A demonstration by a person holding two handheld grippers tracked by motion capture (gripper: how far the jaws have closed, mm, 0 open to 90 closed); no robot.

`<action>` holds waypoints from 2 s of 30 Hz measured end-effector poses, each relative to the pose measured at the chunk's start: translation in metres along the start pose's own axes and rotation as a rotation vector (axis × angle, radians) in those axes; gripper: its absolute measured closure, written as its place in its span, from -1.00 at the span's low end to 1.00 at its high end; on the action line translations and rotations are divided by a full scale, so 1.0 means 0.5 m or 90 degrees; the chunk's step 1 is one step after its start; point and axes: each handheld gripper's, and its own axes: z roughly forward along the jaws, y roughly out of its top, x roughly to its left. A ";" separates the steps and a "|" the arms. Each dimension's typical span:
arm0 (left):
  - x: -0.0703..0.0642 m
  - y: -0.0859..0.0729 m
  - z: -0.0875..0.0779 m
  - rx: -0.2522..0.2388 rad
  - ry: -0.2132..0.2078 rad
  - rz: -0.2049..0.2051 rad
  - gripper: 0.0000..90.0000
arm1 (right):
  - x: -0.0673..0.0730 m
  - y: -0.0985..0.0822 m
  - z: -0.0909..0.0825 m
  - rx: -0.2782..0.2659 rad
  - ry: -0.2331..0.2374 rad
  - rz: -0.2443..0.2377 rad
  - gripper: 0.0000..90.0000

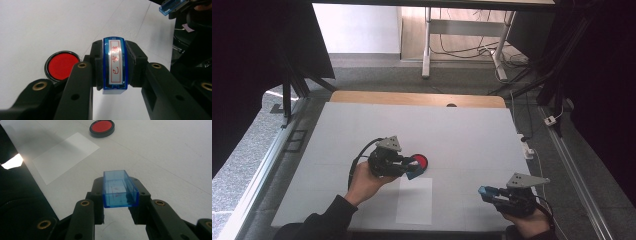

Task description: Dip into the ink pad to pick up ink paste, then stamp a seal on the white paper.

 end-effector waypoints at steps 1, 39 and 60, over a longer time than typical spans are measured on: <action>-0.002 -0.001 -0.001 0.001 -0.001 0.001 0.56 | 0.000 0.000 0.000 0.000 0.000 0.000 0.52; -0.033 -0.039 0.030 0.040 0.029 -0.011 0.56 | 0.000 0.000 0.000 0.002 -0.002 0.001 0.52; -0.025 -0.060 0.077 0.078 0.043 -0.015 0.56 | 0.000 0.000 0.001 0.004 0.001 0.002 0.52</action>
